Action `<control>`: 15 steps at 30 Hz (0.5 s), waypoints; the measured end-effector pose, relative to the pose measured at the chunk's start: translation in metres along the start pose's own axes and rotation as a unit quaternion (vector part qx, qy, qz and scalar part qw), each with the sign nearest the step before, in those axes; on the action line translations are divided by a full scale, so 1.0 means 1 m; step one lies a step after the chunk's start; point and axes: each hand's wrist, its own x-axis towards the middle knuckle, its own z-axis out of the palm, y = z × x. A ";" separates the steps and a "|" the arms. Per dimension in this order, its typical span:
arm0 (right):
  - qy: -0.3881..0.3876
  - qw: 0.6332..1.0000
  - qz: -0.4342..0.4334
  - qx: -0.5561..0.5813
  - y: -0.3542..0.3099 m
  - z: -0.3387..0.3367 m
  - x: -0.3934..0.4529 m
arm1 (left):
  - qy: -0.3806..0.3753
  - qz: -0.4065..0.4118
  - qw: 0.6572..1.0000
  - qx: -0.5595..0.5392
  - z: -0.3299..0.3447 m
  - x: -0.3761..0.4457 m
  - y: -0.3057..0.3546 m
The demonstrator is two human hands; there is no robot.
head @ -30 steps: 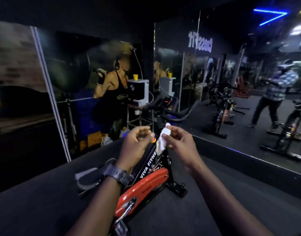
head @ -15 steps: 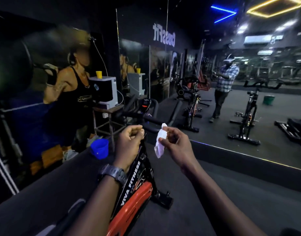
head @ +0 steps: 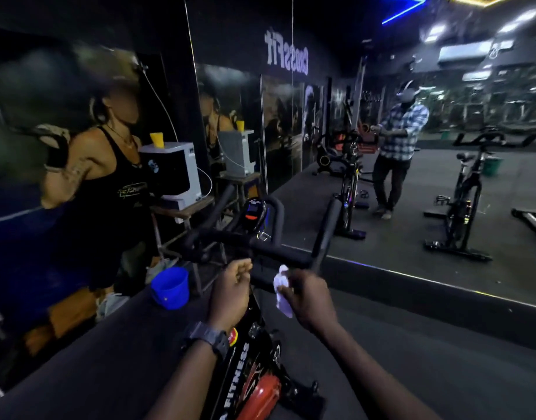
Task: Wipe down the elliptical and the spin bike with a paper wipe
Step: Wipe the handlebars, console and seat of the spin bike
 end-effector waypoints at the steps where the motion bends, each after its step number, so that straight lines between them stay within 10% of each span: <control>1: -0.023 0.999 -0.027 -0.031 0.007 0.014 0.009 | -0.004 -0.012 1.000 0.025 0.004 0.015 -0.013; 15: -0.024 0.954 -0.143 -0.262 0.015 0.118 0.097 | -0.035 -0.061 0.996 -0.046 0.008 0.107 -0.118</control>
